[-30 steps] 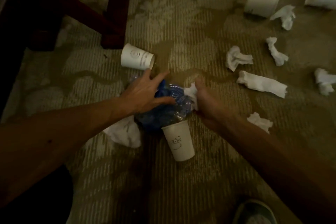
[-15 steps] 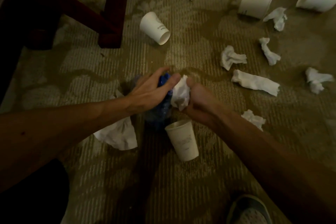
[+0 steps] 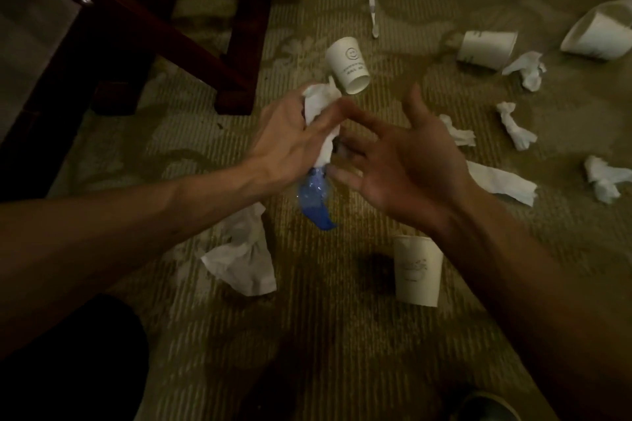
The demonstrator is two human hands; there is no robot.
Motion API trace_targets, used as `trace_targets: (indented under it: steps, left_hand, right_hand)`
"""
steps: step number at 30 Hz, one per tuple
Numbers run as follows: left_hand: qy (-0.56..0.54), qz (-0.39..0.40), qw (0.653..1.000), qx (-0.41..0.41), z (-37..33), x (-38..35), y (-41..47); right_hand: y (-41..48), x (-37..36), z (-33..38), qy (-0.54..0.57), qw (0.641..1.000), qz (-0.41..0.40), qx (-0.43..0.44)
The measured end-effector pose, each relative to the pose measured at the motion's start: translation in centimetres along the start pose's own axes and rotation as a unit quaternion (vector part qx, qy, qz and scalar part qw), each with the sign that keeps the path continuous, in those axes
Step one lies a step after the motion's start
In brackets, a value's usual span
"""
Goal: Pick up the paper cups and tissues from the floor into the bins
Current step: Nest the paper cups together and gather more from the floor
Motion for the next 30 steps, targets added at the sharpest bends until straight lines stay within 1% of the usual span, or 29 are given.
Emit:
trace_targets:
  steps: [1,3,4,5,6,7,9,10,12,15,17,19,21,23,24,27,30]
  left_hand:
    - [-0.023,-0.005,1.000,0.008,0.0,0.4,0.1]
    - [-0.053,-0.026,0.998,0.025,0.0,1.4,0.6]
    - [-0.068,-0.040,0.996,0.031,-0.2,1.8,0.8]
    - [-0.084,-0.055,0.994,0.037,-0.4,2.2,0.8]
    - [-0.101,-0.067,0.992,0.039,-0.7,2.3,0.7]
    - [-0.114,-0.069,0.990,0.041,-1.1,2.1,0.4]
    - [-0.135,-0.052,0.989,0.043,-1.7,0.8,-0.6]
    - [-0.145,-0.042,0.987,0.048,-2.0,0.1,-1.1]
    - [-0.171,-0.019,0.983,0.063,-2.1,-1.1,-1.9]
    - [-0.160,0.012,0.984,0.080,-1.4,-1.7,-2.4]
    - [-0.146,0.049,0.984,0.092,-0.7,-2.5,-3.3]
    - [-0.141,0.077,0.982,0.103,-0.3,-2.8,-4.4]
    - [-0.118,0.095,0.984,0.091,-0.3,-2.8,-5.0]
    - [-0.080,0.097,0.988,0.085,0.1,-2.5,-5.6]
    - [-0.078,0.095,0.988,0.098,0.6,-2.3,-5.9]
    - [-0.122,0.094,0.976,0.155,1.9,-1.8,-6.7]
    - [-0.171,0.082,0.966,0.174,2.6,-0.7,-6.3]
  right_hand:
    - [-0.2,1.1,-0.1,-0.018,0.999,-0.051,0.010]
    - [-1.0,3.7,-1.0,-0.097,0.983,-0.152,0.009]
    - [-1.3,4.3,-2.1,-0.123,0.979,-0.163,-0.017]
    - [-1.6,4.1,-3.6,-0.121,0.980,-0.147,-0.049]
    - [-1.7,3.2,-4.9,-0.095,0.985,-0.120,-0.073]
    - [-1.6,2.0,-5.7,-0.043,0.992,-0.089,-0.084]
    - [-1.0,-0.2,-5.2,0.037,0.997,-0.040,-0.061]
    - [-0.8,-1.0,-4.4,0.046,0.998,-0.027,-0.042]
    - [-0.5,-1.4,-3.2,0.050,0.998,-0.027,-0.023]
    - [-0.3,-1.8,-2.7,0.010,1.000,-0.022,-0.012]
    - [-0.2,-2.1,-3.1,-0.019,1.000,-0.022,-0.009]
    - [-0.4,-2.2,-3.6,-0.076,0.997,-0.026,0.006]
    - [-0.3,-2.3,-4.4,-0.121,0.992,-0.027,0.020]
    - [-0.1,-2.3,-5.5,-0.099,0.995,-0.029,0.013]
    - [0.1,-2.4,-6.2,-0.086,0.996,-0.021,0.005]
    - [0.9,-2.8,-7.8,-0.082,0.996,0.004,-0.016]
    - [1.9,-1.6,-8.6,-0.140,0.989,-0.040,-0.027]
Point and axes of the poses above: each hand's wrist, its own y-axis towards the middle knuckle, its own x-axis out of the back of the hand, z = x × y, the point moved 9 cm from there along y, towards the middle knuckle, and after that the axes turned 1 degree about z, right-handed, at the moved point
